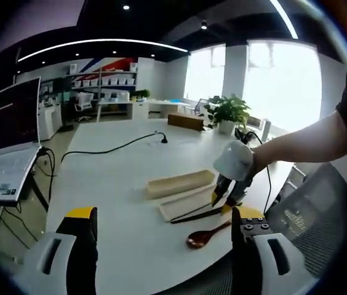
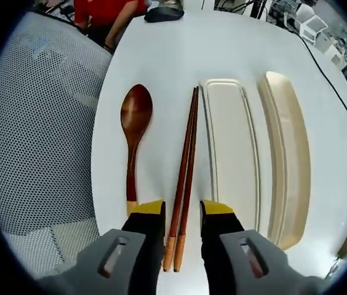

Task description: Arrange the utensils inside the cutlery case until each visible utensil rests in its matching compartment.

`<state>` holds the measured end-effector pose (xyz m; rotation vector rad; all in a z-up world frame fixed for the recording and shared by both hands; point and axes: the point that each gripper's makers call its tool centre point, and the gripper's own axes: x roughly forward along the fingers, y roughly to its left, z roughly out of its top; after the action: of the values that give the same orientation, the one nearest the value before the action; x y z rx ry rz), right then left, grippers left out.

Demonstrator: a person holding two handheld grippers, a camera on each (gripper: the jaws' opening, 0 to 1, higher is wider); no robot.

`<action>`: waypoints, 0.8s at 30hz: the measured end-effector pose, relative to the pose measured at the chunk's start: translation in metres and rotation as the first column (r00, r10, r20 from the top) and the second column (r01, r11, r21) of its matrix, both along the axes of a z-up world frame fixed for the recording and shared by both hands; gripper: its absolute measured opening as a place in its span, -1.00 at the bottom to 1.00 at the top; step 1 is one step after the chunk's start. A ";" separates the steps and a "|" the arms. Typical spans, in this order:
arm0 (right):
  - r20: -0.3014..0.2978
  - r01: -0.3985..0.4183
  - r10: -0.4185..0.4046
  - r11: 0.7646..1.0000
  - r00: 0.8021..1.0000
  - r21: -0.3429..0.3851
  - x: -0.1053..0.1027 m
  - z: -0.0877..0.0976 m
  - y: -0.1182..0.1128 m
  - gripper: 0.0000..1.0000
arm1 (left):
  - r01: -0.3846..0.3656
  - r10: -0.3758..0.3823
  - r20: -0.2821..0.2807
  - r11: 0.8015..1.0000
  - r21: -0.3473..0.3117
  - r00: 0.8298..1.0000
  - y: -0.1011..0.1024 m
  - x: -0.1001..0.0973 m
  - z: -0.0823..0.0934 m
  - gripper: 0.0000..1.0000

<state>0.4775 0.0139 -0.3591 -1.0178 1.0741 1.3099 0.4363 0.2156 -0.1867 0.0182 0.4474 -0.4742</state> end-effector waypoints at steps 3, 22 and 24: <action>0.007 0.019 -0.019 1.000 1.000 0.016 0.003 0.005 0.001 -0.63 | 0.000 0.000 -0.001 1.000 0.003 1.000 0.000 0.000 -0.001 0.86; 0.016 0.009 -0.009 1.000 1.000 0.021 0.011 -0.001 0.009 -0.77 | -0.001 0.001 -0.011 1.000 0.011 1.000 0.000 0.000 -0.003 0.85; 0.017 -0.012 0.012 1.000 1.000 0.005 0.009 -0.003 0.007 -0.78 | -0.002 0.002 -0.013 1.000 0.008 1.000 0.000 0.000 -0.003 0.85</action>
<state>0.4867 0.0210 -0.3621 -1.0316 1.0530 1.3108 0.4365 0.2152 -0.1897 0.0227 0.4624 -0.4707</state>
